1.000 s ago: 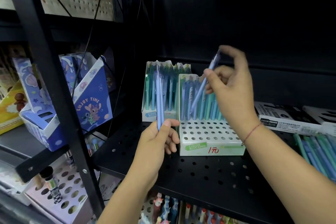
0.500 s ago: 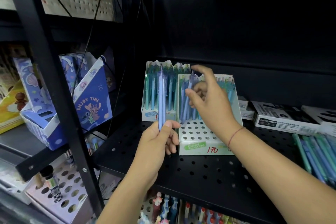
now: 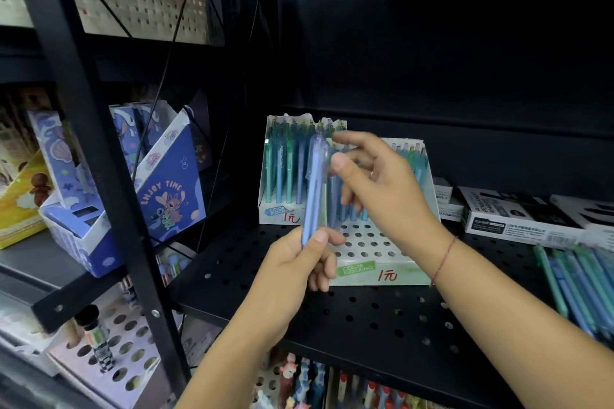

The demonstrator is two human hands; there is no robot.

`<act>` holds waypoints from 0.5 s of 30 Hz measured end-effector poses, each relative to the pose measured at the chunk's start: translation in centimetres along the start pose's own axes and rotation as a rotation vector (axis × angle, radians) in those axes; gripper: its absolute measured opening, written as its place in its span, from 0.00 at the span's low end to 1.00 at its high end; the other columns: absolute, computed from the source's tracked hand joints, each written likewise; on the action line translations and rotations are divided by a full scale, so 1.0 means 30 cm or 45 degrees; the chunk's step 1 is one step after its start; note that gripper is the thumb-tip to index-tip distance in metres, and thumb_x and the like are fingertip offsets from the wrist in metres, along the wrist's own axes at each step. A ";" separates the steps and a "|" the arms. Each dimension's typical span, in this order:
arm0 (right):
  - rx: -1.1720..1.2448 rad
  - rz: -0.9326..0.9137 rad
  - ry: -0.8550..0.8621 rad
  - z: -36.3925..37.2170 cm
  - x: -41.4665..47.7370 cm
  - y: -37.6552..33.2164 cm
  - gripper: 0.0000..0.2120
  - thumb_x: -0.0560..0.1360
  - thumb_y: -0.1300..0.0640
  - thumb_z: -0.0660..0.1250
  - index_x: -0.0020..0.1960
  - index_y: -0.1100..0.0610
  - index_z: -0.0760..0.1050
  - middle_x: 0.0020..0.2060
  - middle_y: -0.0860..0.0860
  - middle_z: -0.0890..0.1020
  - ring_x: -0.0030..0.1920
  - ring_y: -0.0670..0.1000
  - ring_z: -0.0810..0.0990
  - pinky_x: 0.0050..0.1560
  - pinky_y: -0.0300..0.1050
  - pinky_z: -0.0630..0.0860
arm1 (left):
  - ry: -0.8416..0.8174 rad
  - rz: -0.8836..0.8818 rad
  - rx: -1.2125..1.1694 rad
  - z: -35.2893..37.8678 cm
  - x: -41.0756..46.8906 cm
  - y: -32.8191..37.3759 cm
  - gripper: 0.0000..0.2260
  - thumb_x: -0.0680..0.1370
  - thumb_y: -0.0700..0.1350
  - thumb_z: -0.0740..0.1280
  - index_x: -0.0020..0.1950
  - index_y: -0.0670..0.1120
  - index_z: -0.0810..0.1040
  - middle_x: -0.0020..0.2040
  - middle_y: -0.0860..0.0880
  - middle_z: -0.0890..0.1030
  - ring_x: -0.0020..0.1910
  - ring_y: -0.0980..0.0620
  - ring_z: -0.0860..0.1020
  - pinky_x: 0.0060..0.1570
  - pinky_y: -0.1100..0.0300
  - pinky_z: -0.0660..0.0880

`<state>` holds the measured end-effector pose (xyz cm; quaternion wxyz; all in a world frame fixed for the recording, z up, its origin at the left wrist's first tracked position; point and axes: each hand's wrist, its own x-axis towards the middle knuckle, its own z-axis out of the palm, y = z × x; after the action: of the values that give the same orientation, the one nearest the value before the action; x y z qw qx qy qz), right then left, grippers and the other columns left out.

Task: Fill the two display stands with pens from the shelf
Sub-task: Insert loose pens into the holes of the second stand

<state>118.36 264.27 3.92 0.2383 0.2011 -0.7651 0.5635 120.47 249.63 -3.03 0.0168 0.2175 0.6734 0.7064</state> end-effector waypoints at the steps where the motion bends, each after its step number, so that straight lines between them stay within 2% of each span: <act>1: 0.083 0.035 -0.058 0.006 -0.001 -0.004 0.12 0.78 0.55 0.65 0.60 0.46 0.72 0.41 0.49 0.81 0.31 0.46 0.77 0.31 0.38 0.72 | -0.019 0.002 0.008 0.000 0.000 -0.001 0.13 0.83 0.44 0.56 0.50 0.43 0.79 0.31 0.50 0.76 0.29 0.54 0.72 0.33 0.64 0.69; 3: 0.188 0.078 -0.141 0.013 0.000 -0.002 0.12 0.78 0.59 0.65 0.58 0.45 0.72 0.35 0.48 0.80 0.31 0.47 0.77 0.30 0.39 0.72 | -0.055 -0.003 0.028 0.001 -0.001 -0.003 0.13 0.82 0.44 0.56 0.51 0.43 0.79 0.31 0.49 0.76 0.29 0.54 0.72 0.33 0.64 0.69; 6: 0.254 0.101 -0.147 0.009 0.001 0.000 0.14 0.78 0.63 0.64 0.60 0.48 0.72 0.31 0.49 0.81 0.31 0.47 0.76 0.31 0.39 0.74 | -0.073 -0.006 0.029 0.004 -0.003 -0.001 0.13 0.82 0.46 0.56 0.52 0.44 0.80 0.32 0.49 0.76 0.29 0.54 0.72 0.34 0.64 0.69; 8: 0.283 0.101 -0.049 -0.001 0.005 -0.010 0.17 0.78 0.65 0.64 0.64 0.52 0.70 0.33 0.51 0.83 0.31 0.47 0.77 0.32 0.38 0.76 | -0.046 -0.004 0.020 0.007 -0.004 0.002 0.14 0.82 0.47 0.55 0.54 0.45 0.80 0.32 0.49 0.76 0.30 0.53 0.72 0.34 0.63 0.69; 11: 0.275 0.052 0.231 -0.046 0.024 -0.015 0.22 0.78 0.65 0.63 0.70 0.52 0.64 0.38 0.54 0.84 0.33 0.48 0.78 0.35 0.38 0.77 | 0.063 -0.002 -0.022 0.006 0.000 0.003 0.15 0.83 0.48 0.54 0.55 0.45 0.79 0.31 0.49 0.76 0.29 0.53 0.72 0.34 0.62 0.69; 13: 0.132 -0.027 0.379 -0.078 0.031 -0.008 0.22 0.79 0.64 0.63 0.69 0.52 0.63 0.39 0.55 0.83 0.33 0.48 0.79 0.37 0.39 0.77 | 0.151 0.000 -0.038 0.001 0.004 0.000 0.15 0.83 0.48 0.54 0.53 0.45 0.79 0.30 0.50 0.75 0.28 0.54 0.71 0.33 0.64 0.69; 15: -0.076 -0.067 0.411 -0.085 0.024 0.006 0.20 0.79 0.62 0.63 0.67 0.51 0.64 0.38 0.54 0.82 0.34 0.49 0.80 0.38 0.41 0.79 | 0.191 -0.007 -0.042 -0.002 0.006 -0.003 0.15 0.83 0.48 0.54 0.51 0.45 0.79 0.30 0.50 0.74 0.27 0.55 0.71 0.32 0.65 0.69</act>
<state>118.02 266.74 4.84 0.3787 0.1208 -0.7277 0.5589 120.27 249.64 -3.08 -0.0283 0.1620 0.6617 0.7315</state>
